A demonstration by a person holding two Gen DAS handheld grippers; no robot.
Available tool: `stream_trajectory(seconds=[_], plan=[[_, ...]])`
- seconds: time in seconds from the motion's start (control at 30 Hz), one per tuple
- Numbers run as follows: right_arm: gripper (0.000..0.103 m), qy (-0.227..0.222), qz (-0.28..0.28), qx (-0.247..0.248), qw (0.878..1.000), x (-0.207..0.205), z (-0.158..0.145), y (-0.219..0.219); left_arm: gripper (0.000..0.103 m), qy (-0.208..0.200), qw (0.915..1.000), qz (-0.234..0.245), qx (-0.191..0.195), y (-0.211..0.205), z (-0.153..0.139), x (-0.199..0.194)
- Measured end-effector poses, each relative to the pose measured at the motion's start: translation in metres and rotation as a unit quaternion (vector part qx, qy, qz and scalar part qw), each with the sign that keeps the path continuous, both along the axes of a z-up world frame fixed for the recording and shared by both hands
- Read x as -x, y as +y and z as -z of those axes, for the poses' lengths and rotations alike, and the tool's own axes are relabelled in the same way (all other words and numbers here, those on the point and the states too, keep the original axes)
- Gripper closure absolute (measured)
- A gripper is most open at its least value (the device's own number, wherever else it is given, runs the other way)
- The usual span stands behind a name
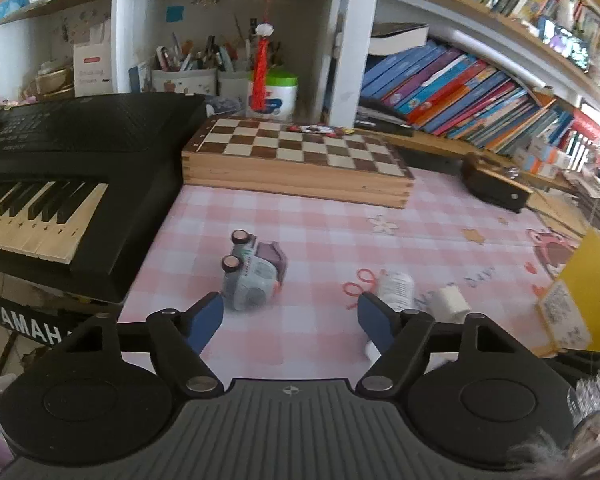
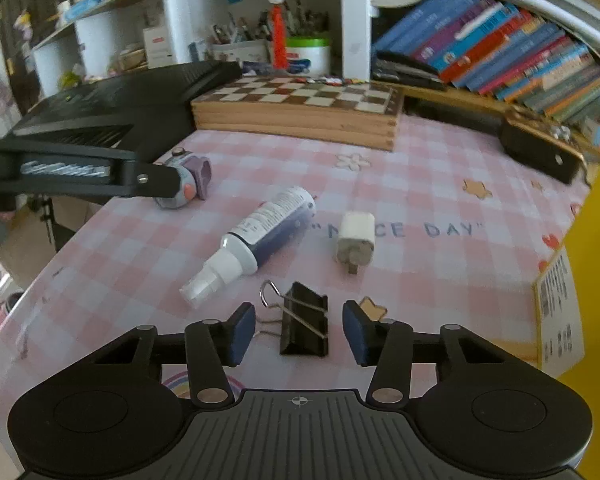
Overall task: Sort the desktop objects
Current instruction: 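Grasp the black binder clip with the right gripper while the left grasps the grey toy truck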
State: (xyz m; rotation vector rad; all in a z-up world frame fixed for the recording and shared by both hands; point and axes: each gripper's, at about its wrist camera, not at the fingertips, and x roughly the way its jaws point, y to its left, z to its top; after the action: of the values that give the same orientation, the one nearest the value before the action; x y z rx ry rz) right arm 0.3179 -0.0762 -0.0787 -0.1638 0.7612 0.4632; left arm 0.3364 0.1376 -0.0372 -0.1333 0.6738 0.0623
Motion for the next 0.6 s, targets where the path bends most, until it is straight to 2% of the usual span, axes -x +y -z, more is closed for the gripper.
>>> stream_trajectory(seconds=[0.1, 0.27, 0.37, 0.6], plan=[[0.073, -0.014, -0.008, 0.010, 1.000, -0.001, 0.000, 0.001, 0.040, 0.007, 1.0000, -0.001, -0.005, 0.003, 0.005, -0.013], [0.081, -0.009, -0.005, 0.010, 1.000, -0.007, 0.003, -0.002, 0.041, 0.011, 0.9997, -0.001, -0.019, 0.006, 0.011, -0.037], [0.089, -0.006, -0.006, 0.007, 1.000, -0.010, 0.004, -0.003, 0.041, 0.012, 0.9993, -0.002, -0.036, 0.006, 0.013, -0.051], [0.094, -0.003, 0.000, -0.017, 1.000, -0.013, -0.002, -0.013, 0.045, 0.043, 0.9965, 0.008, -0.071, 0.011, 0.027, -0.080]])
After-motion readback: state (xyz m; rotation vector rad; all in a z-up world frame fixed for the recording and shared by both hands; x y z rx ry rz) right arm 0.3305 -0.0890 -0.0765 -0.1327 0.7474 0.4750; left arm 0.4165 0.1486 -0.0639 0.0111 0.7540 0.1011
